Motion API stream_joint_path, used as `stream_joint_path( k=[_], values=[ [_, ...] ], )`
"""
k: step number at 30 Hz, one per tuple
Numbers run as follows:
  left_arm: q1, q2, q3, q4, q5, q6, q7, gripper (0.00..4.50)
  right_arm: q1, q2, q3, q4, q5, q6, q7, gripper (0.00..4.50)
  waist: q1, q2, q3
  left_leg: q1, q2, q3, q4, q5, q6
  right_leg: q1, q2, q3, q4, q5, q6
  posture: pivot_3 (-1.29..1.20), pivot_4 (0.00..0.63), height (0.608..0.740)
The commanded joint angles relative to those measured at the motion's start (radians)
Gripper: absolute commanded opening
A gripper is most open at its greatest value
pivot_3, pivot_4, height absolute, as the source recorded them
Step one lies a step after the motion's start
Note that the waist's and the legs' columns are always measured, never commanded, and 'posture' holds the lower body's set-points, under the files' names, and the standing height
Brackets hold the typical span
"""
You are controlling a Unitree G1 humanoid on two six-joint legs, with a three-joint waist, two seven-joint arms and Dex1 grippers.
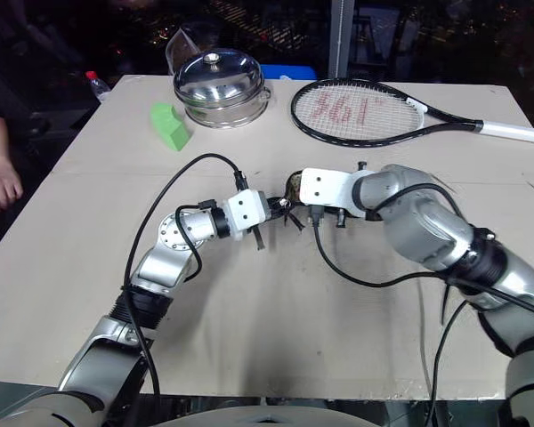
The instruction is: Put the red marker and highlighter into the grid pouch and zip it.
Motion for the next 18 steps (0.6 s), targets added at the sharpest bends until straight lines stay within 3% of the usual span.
stream_joint_path(
  k=[1, 3, 6, 10, 13, 18],
  values=[
    [-0.013, 0.000, 0.021, -0.070, -0.028, 0.029, 0.011, 0.00, 0.005, -0.022, -0.087, 0.006, -0.024, -0.082, -0.008, 2.93, 0.003, 0.000, 0.000, 0.000, 0.000, 0.000, 0.000, 0.000, 0.000, 0.000, 0.000, 0.000, 0.000, 0.000, 0.000, 0.00, 0.150, 0.740],
    [-0.013, 0.001, 0.033, -0.079, -0.038, 0.064, 0.014, 0.00, 0.041, -0.039, -0.174, -0.029, 0.043, -0.040, 0.028, 3.76, 0.009, 0.000, 0.000, 0.000, 0.000, 0.000, 0.000, 0.000, 0.000, 0.000, -0.001, 0.000, 0.000, 0.000, 0.000, 0.00, 0.150, 0.740],
    [-0.014, -0.004, 0.054, -0.096, -0.067, 0.126, 0.015, 0.00, 0.106, -0.034, -0.363, -0.124, 0.212, 0.116, 0.095, 3.76, 0.009, 0.000, 0.000, 0.000, 0.000, 0.000, 0.000, 0.000, 0.000, 0.000, -0.001, -0.001, 0.000, 0.001, 0.001, 0.00, 0.150, 0.740],
    [-0.030, -0.026, 0.088, -0.122, -0.148, 0.257, 0.008, 0.00, 0.195, 0.006, -0.735, -0.385, 0.591, 0.549, 0.218, 3.76, 0.010, 0.000, 0.000, 0.000, 0.000, -0.003, 0.000, 0.000, 0.000, 0.001, -0.001, -0.001, 0.000, 0.001, 0.001, 0.00, 0.150, 0.740],
    [-0.047, -0.024, 0.091, -0.142, -0.173, 0.310, -0.006, 0.00, 0.250, 0.082, -0.804, -0.490, 0.673, 0.730, 0.149, 3.76, 0.000, 0.000, 0.000, 0.002, 0.002, -0.006, 0.000, -0.002, 0.003, 0.004, -0.001, -0.002, 0.000, 0.001, 0.001, 0.00, 0.150, 0.740],
    [-0.090, -0.009, 0.084, -0.170, -0.194, 0.383, -0.028, 0.00, 0.362, 0.269, -0.739, -0.539, 0.637, 0.788, -0.083, 3.76, -0.006, -0.001, -0.001, 0.002, 0.000, -0.010, 0.000, -0.002, 0.003, 0.006, -0.001, -0.005, 0.000, 0.001, 0.000, 0.00, 0.150, 0.740]
  ],
)
